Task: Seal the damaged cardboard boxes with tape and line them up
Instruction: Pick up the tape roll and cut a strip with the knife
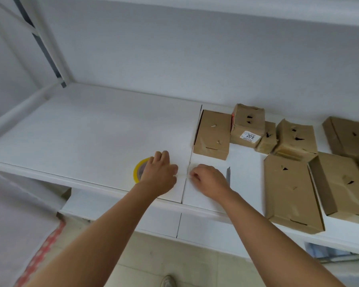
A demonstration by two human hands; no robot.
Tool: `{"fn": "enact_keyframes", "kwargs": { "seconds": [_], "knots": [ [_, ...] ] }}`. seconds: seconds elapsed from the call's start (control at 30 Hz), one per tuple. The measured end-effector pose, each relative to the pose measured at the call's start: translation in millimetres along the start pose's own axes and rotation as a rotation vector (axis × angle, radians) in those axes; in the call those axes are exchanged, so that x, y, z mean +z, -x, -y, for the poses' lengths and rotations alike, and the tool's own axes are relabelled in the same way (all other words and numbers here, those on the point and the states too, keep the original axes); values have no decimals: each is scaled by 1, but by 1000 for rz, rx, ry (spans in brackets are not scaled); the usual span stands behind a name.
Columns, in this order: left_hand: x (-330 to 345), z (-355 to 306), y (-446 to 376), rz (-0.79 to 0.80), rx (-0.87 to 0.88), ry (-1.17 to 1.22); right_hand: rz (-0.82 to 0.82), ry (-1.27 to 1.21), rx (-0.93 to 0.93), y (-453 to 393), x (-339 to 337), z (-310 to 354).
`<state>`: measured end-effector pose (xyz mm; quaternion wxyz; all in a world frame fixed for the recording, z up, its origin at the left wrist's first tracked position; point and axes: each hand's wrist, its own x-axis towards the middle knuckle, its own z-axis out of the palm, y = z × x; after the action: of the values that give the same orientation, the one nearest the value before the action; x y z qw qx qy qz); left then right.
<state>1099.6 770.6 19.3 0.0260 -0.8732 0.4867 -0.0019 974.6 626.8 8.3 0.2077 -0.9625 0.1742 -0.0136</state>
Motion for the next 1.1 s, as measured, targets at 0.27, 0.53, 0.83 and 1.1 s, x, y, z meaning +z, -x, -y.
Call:
{"fn": "enact_keyframes", "kwargs": {
  "seconds": [0.27,0.53,0.83,1.1],
  "knots": [
    [-3,14,-14,83,190,111,61,-179,37,10,-23,-9],
    [-18,10,-10,305,263,451,156,-325,58,-7,-56,-6],
    [-54,-8,-5,-2,233,752,90,-264,-70,-4,-133,30],
    [-69,-51,-12,-1,209,1214,142,-196,-9,16,-173,32]
  ]
}}
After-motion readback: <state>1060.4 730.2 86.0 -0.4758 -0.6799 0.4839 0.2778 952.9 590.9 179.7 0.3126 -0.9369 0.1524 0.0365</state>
